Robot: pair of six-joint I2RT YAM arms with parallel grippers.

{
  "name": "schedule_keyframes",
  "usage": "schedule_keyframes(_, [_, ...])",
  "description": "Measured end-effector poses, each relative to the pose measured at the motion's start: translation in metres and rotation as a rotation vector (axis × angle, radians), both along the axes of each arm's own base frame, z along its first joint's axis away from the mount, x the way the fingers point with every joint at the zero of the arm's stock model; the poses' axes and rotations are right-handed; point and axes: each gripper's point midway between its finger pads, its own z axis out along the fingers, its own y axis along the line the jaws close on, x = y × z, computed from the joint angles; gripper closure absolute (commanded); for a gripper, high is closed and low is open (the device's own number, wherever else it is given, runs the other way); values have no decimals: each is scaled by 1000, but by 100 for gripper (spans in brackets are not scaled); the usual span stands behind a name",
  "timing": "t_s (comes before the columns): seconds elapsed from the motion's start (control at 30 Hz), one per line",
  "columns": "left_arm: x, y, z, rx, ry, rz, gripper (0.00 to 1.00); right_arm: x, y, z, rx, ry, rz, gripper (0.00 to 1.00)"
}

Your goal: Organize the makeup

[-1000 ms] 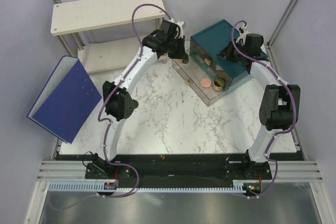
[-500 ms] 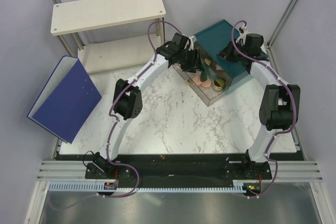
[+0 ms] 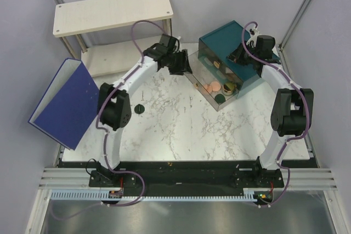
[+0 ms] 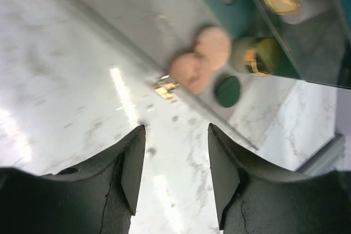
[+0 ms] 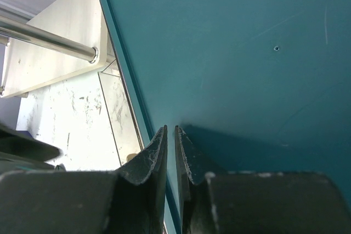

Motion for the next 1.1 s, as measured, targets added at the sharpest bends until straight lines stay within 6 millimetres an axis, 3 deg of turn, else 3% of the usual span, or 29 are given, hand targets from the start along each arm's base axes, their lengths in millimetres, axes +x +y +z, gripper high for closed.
schedule_keyframes(0.13, [-10,81,9,101,-7,148,44,0,0,0,1,1,1,81])
schedule_keyframes(0.27, [-45,172,-6,206,73,321,43,0,1,-1,2,-1,3,81])
schedule_keyframes(0.4, [-91,216,-39,306,202,397,40,0,2,-1,8,-2,7,81])
schedule_keyframes(0.5, [-121,228,-64,366,301,401,39,-1,5,-2,9,-3,15,82])
schedule_keyframes(0.6, [-138,236,-80,411,370,404,39,-2,13,-2,14,-5,32,82])
schedule_keyframes(0.87, [-135,247,-111,459,454,432,39,-4,22,-4,31,-4,52,82])
schedule_keyframes(1.1, [-116,245,-123,473,462,431,50,-4,22,-4,36,-3,55,82])
